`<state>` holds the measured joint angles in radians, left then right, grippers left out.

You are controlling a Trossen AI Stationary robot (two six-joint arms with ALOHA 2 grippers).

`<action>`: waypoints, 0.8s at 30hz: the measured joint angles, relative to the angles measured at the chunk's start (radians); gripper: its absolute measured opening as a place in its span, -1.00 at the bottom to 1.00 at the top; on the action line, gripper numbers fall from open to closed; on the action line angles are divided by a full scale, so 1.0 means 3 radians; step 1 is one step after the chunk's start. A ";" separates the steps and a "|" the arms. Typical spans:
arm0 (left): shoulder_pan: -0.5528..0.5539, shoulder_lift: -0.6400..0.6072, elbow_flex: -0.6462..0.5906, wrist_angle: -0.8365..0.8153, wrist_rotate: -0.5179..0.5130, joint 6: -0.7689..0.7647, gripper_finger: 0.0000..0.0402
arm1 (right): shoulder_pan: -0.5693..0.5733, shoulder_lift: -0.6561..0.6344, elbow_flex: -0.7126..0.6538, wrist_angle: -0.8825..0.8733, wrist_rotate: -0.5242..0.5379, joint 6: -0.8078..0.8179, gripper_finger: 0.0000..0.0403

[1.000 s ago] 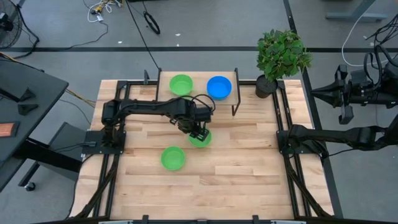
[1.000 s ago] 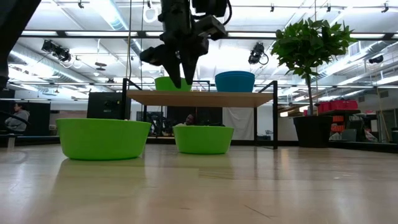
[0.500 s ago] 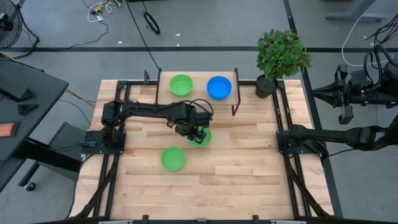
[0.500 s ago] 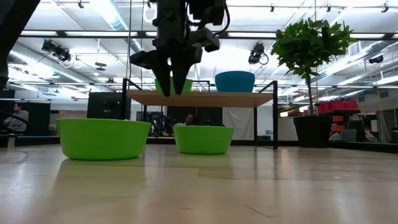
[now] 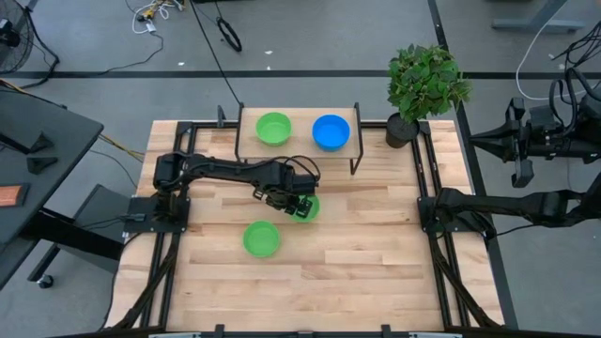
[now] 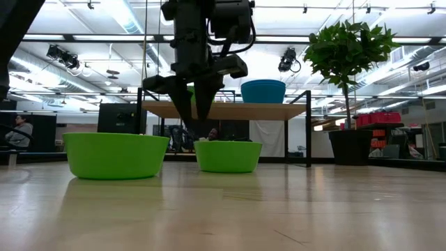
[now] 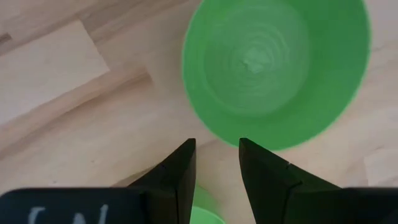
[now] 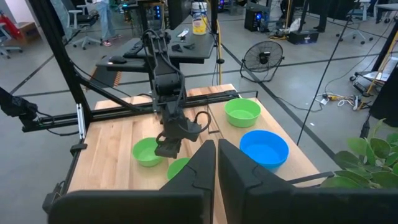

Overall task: Pick & Place Mini bowls
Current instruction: Stack the top green bowl on the green bowl on the shelf

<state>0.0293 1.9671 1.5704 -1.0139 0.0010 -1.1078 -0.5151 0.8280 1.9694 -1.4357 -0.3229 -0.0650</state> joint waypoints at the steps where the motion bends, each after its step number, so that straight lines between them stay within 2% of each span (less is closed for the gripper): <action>1: 0.0001 0.0000 -0.0014 0.0002 0.0000 -0.0032 -0.37 | 0.0000 0.0000 0.0000 0.0000 0.0000 0.0000 -0.89; 12: 0.0007 0.0000 -0.0026 0.0214 0.0063 -0.0126 -0.37 | 0.0000 0.0000 0.0000 -0.0001 0.0001 0.0000 -0.89; 19: -0.0003 0.0000 -0.0026 0.0646 0.0081 -0.0291 -0.37 | 0.0000 0.0000 0.0000 -0.0001 0.0000 0.0000 -0.89; 24: -0.0002 0.0000 -0.0026 0.0736 0.0071 -0.0691 -0.37 | 0.0000 0.0000 0.0000 0.0000 0.0001 0.0000 -0.89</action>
<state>0.0288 1.9671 1.5627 -0.7929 0.0221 -1.3152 -0.5152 0.8280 1.9694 -1.4358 -0.3226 -0.0650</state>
